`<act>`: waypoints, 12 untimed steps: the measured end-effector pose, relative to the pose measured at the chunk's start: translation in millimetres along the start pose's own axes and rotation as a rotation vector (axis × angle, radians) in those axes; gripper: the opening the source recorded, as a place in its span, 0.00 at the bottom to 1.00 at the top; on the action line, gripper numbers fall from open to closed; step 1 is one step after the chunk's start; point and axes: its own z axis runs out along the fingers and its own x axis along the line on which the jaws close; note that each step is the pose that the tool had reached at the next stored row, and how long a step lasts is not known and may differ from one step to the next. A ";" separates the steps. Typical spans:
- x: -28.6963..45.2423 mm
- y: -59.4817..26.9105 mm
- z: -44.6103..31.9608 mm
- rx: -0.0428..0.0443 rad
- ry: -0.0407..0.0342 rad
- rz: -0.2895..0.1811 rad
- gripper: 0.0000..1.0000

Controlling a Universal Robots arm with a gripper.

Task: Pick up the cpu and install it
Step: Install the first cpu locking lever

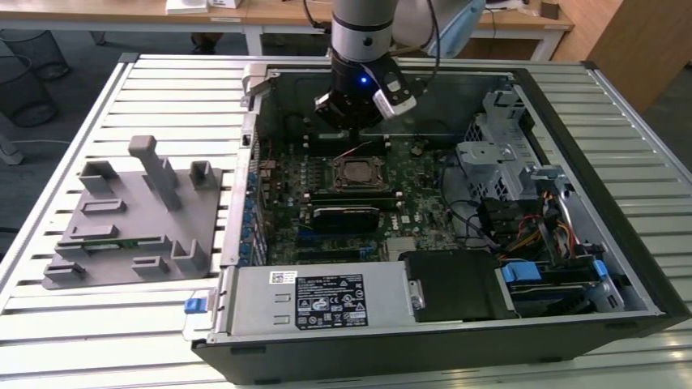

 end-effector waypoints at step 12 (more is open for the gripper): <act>-4.4 3.2 4.4 0.0001 0.0009 0.000 0.11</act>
